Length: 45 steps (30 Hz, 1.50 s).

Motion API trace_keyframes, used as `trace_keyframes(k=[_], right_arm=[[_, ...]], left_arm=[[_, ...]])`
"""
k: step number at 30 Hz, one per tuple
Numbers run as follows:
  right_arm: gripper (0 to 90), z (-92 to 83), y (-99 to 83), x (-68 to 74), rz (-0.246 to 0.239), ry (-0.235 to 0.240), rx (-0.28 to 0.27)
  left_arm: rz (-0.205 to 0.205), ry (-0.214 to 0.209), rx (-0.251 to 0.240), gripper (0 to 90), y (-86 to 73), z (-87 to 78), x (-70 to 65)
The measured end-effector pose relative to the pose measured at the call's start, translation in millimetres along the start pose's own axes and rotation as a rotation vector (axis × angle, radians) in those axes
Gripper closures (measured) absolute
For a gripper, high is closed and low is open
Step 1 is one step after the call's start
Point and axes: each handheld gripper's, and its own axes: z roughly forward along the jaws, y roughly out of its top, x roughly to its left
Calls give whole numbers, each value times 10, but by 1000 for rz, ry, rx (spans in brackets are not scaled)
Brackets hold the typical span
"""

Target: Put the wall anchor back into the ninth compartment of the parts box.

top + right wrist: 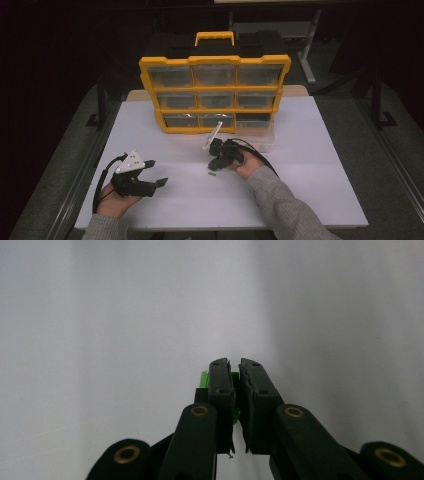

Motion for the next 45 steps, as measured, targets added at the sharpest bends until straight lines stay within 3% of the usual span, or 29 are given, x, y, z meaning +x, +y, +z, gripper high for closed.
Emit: trace_keyframes(k=[5, 13, 15, 17, 29, 33, 36, 45], right_arm=[[833, -133, 33, -4, -17, -5, -16], [832, -274, 75, -34, -20, 27, -33], [832, -330, 92, -28, 0, 37, -36], [831, -376, 111, -43, -16, 34, -44], [830, -657, 169, -84, -11, 37, -66], [830, -741, 190, -100, -9, 33, -59], [830, -803, 216, -127, -39, 21, -80], [830, -975, 214, -200, -18, 10, -94]], left_arm=[[-2, 2, -5, 252, 2, -2, -3], [18, 5, 3, 251, 3, -10, 12], [9, 4, 0, 251, 2, -11, 10], [13, 4, 2, 251, 3, -12, 12], [-5, 4, -18, 251, 9, -25, 9], [5, 6, -13, 251, 5, -38, 21], [6, 6, -18, 251, 7, -40, 21], [9, 5, -15, 251, 6, -41, 29]])
